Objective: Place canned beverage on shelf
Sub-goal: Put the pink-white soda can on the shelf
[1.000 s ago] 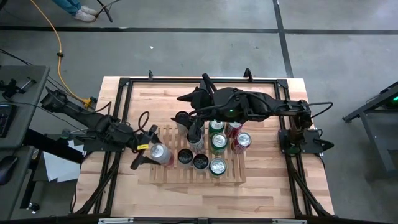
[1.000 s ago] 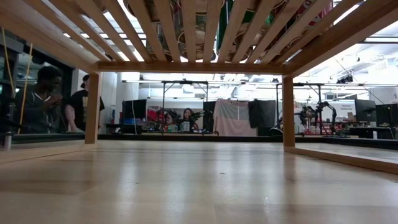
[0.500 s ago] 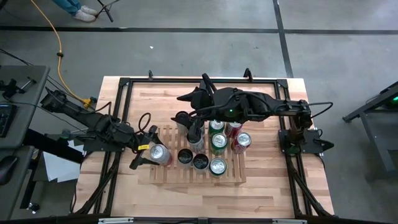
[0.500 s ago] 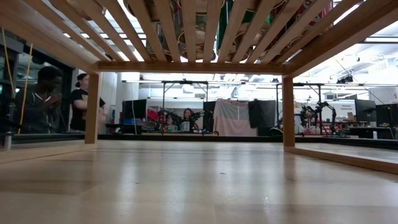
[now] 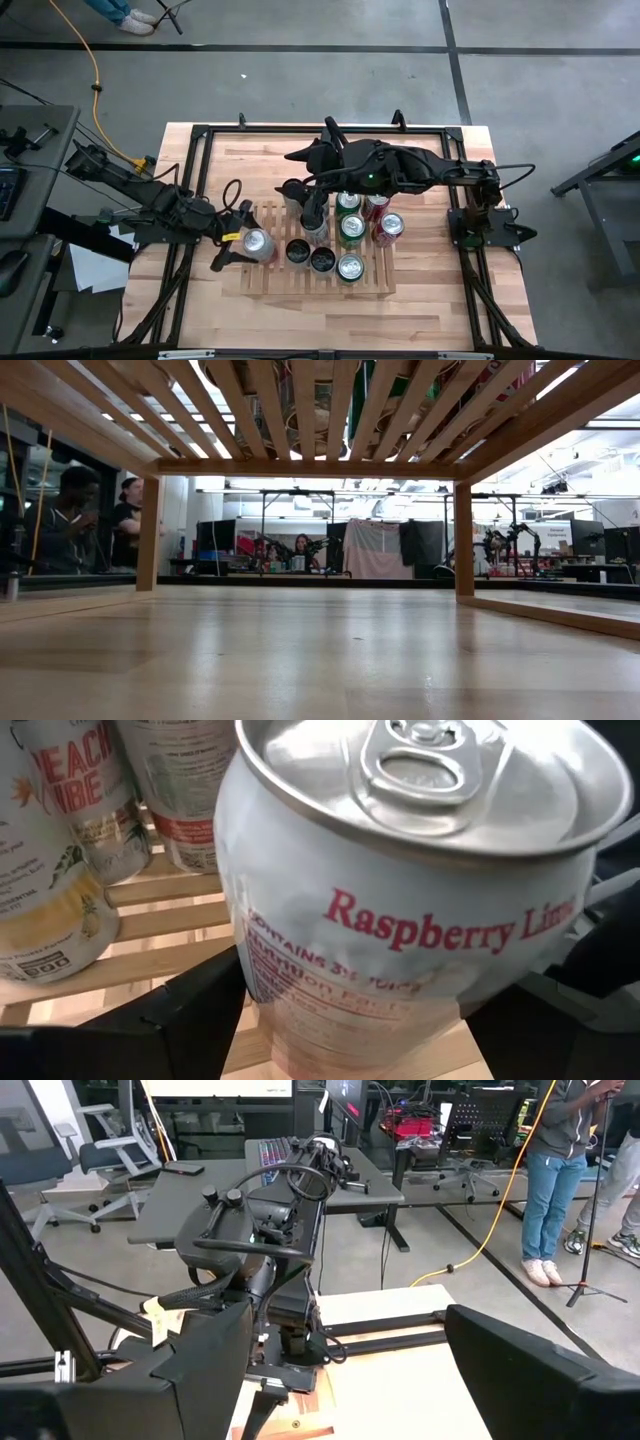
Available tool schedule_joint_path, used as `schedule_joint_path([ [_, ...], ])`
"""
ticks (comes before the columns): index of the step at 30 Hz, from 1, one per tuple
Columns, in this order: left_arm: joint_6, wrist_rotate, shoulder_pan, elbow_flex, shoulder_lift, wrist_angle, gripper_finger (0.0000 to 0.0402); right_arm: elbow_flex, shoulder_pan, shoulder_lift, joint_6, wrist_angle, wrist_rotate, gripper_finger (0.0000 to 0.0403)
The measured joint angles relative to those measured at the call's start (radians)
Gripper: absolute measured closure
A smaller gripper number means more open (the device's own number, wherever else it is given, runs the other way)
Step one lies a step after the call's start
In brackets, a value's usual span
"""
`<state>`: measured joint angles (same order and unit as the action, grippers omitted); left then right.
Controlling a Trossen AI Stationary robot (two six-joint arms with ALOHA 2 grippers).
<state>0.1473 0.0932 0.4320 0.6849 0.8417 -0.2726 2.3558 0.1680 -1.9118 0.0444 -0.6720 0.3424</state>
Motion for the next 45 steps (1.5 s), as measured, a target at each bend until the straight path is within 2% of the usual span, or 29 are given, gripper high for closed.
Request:
schedule_joint_path([
  [18, -0.045, -0.003, 0.000, 0.000, 0.004, -0.049, 0.0077, 0.000, 0.000, 0.000, 0.000, 0.000, 0.000, 0.0087],
  [32, -0.044, -0.006, 0.000, 0.004, 0.061, 0.001, 0.0076, 0.000, 0.000, 0.000, 0.000, 0.000, 0.000, 0.0087],
  [36, -0.031, -0.005, 0.001, 0.001, 0.059, -0.017, 0.0060, 0.000, 0.000, 0.000, 0.000, 0.000, 0.000, 0.0087],
  [42, -0.020, -0.009, 0.001, 0.000, 0.056, -0.019, 0.0012, 0.000, 0.000, 0.000, 0.000, 0.000, 0.000, 0.0087],
  [45, -0.022, -0.068, 0.000, 0.012, 0.055, -0.034, 0.0004, 0.000, 0.000, 0.000, 0.000, 0.000, 0.000, 0.0087],
])
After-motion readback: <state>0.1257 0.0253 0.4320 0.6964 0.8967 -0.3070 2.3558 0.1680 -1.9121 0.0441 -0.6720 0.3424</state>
